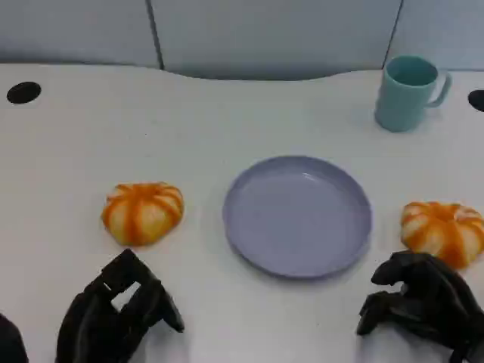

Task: Grasp the bread from the table and place it into the plate.

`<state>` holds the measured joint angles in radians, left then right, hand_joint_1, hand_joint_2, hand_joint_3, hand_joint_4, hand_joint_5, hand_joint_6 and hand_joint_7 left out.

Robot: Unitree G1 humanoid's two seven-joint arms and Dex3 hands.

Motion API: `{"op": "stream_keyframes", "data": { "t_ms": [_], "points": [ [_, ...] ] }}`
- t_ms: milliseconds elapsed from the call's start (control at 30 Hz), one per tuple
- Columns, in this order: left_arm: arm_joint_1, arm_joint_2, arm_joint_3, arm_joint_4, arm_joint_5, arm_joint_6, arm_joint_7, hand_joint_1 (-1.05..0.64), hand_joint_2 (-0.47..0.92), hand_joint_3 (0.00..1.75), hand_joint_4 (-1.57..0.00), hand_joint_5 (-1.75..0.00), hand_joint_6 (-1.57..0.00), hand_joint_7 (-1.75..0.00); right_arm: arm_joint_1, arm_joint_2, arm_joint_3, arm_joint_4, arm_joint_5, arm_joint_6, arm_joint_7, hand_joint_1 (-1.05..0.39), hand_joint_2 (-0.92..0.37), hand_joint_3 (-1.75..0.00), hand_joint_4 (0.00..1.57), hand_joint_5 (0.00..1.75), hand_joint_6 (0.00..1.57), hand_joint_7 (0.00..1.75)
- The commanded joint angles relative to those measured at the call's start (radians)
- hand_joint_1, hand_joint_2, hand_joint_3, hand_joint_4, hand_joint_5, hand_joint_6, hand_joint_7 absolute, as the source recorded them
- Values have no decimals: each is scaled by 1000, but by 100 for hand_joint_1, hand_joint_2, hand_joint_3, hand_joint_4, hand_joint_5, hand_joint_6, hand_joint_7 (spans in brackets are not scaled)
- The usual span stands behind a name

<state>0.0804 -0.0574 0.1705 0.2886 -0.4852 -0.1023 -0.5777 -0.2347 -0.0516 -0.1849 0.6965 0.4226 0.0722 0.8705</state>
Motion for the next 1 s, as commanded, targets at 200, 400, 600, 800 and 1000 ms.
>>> {"op": "stream_keyframes", "data": {
  "t_ms": [200, 400, 600, 800, 1000],
  "points": [
    [-2, 9, 6, 5, -4, -17, -17, -62, 92, 22, -72, -175, -54, -165, 16, -8, -3, 7, -3, 19, -22, -105, -37, 0, 157, 44, 157, 21],
    [-2, 13, 3, 8, 5, -23, -16, -63, 92, 23, -72, -175, -55, -165, 16, -10, -1, 8, -4, 20, -23, -105, -37, 0, 157, 45, 157, 21],
    [-1, 13, 1, 11, 5, -27, -19, -63, 92, 24, -72, -175, -54, -166, 18, -9, -1, 5, -3, 19, -21, -105, -37, 0, 157, 45, 157, 21],
    [1, 12, 2, 4, 4, -21, -10, -63, 92, 22, -72, -175, -54, -165, 17, -10, 1, 8, -5, 13, -15, -105, -37, 0, 157, 45, 157, 20],
    [-4, 19, 2, -13, 30, -49, 6, -68, 92, 23, -70, -175, -51, -165, 17, -7, 7, 5, -15, 9, -29, -105, -38, -1, 157, 44, 157, 21]
  ]
}}
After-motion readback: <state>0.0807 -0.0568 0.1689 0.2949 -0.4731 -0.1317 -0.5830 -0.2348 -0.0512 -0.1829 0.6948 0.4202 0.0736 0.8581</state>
